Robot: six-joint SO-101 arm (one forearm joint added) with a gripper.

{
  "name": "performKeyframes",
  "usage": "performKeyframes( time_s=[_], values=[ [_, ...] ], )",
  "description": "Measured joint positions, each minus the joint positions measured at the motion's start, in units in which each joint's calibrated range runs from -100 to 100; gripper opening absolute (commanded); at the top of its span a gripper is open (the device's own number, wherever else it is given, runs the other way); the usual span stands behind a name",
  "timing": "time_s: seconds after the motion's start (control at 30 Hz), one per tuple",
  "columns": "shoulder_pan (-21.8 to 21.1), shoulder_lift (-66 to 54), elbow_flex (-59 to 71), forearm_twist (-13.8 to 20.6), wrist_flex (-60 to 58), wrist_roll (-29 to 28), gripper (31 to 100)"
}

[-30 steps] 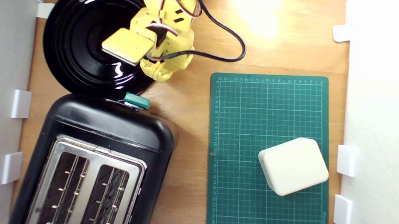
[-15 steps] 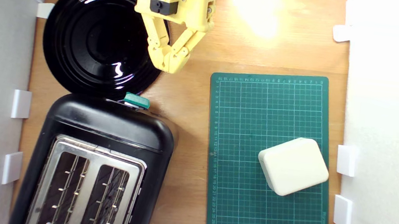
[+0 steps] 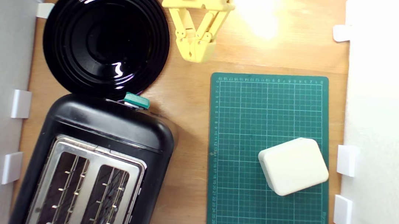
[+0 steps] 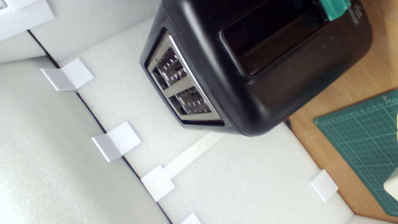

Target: Start toaster

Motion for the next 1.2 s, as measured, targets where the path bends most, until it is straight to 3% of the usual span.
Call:
performKeyframes(
  time_s=[0.17, 0.73, 1.0, 1.2],
  values=[
    [-0.4, -8.3, 8.8, 0.0, 0.0, -0.2, 31.3],
    [-1.4, -8.8, 29.9, 0.0, -4.1, -0.3, 31.4],
    [-3.3, -8.8, 31.1, 0.6, -4.8, -0.6, 31.4],
    [-4.2, -8.8, 31.5, 5.8, -4.8, -4.3, 31.4]
  ],
)
